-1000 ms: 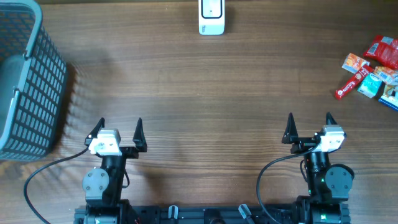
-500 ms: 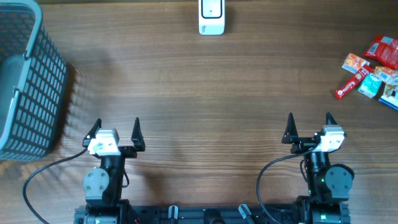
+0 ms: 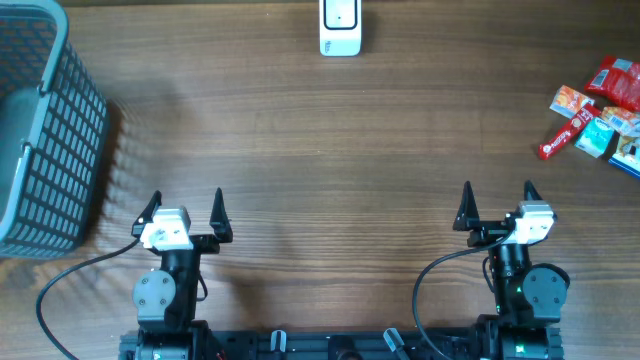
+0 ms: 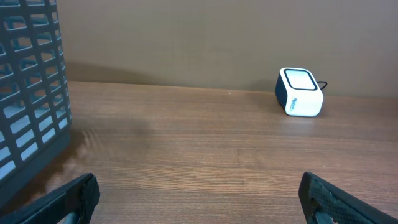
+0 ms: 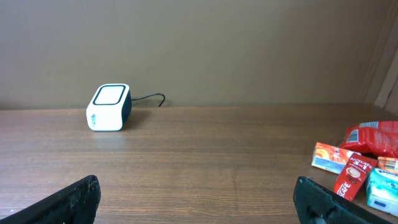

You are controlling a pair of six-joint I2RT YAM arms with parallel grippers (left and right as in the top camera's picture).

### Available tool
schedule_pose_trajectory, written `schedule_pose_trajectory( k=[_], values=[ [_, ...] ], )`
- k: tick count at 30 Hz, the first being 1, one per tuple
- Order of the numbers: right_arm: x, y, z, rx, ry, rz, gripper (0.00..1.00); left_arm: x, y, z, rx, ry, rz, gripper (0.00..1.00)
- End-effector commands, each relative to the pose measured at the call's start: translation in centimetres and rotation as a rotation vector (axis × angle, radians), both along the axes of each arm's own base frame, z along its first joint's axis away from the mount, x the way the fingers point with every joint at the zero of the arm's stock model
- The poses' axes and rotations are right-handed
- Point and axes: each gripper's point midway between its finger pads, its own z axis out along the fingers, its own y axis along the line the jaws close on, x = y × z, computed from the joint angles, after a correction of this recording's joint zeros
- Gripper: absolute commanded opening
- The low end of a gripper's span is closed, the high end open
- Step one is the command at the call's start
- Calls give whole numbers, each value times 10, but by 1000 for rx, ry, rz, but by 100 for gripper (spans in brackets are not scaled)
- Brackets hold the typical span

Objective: Scan the item barcode

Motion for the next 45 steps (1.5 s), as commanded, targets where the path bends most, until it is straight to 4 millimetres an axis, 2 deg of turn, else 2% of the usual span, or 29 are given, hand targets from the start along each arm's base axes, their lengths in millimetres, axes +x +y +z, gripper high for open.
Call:
schedule_pose_trajectory(
  k=[1,45],
  values=[
    [-1,0,2,-18,-12,1,100,0,2,-1,21,-2,13,100],
    [-1,0,2,-18,-12,1,100,0,5,1,59,-9,28,100]
  ],
)
